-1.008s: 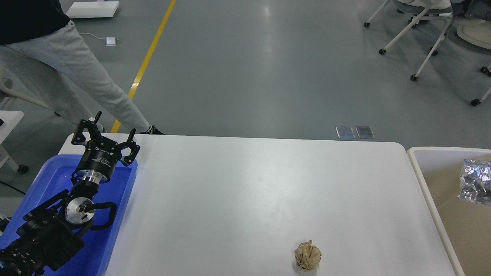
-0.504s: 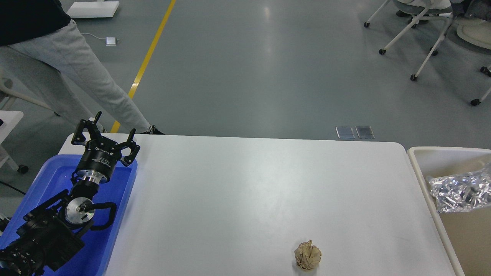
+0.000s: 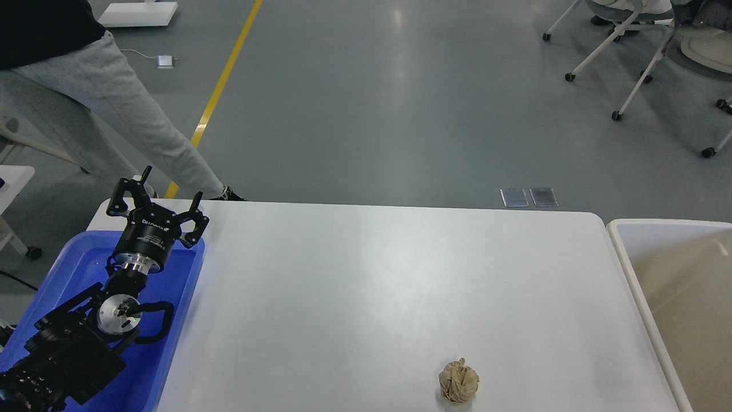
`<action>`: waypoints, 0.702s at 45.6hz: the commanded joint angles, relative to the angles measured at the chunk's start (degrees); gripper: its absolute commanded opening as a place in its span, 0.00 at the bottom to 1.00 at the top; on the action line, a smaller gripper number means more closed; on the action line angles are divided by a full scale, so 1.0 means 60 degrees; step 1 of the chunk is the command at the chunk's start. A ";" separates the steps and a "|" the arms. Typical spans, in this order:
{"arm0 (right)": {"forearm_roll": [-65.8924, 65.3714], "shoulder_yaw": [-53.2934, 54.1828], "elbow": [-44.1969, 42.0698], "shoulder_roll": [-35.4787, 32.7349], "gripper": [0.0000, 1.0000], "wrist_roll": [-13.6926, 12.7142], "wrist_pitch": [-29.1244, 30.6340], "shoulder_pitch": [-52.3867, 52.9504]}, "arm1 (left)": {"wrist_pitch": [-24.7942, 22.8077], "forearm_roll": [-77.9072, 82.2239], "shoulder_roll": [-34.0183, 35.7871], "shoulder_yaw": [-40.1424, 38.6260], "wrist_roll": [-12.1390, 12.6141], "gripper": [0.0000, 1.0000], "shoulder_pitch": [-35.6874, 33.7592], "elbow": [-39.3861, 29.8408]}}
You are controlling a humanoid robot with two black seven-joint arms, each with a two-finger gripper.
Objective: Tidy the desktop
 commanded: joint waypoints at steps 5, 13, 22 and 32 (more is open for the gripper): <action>-0.0006 0.0065 0.0544 -0.0442 0.99 0.0044 -0.0096 0.0353 | 0.0000 -0.0012 0.0000 0.0000 0.0000 1.00 -0.0006 0.0000; -0.0006 0.1834 0.3047 -0.1615 0.99 0.0088 -0.0096 -0.0305 | 0.0000 -0.0012 0.0000 0.0000 0.0000 1.00 -0.0006 0.0000; -0.0182 0.4823 0.6166 -0.2275 0.99 0.1084 0.0079 -0.1507 | 0.0000 -0.0012 0.0000 0.0000 0.0000 1.00 0.0009 0.0000; -0.0956 0.6100 0.8806 -0.1661 0.99 0.1143 0.0226 -0.2430 | 0.0000 -0.0012 0.0000 0.0000 0.0000 1.00 0.0009 0.0000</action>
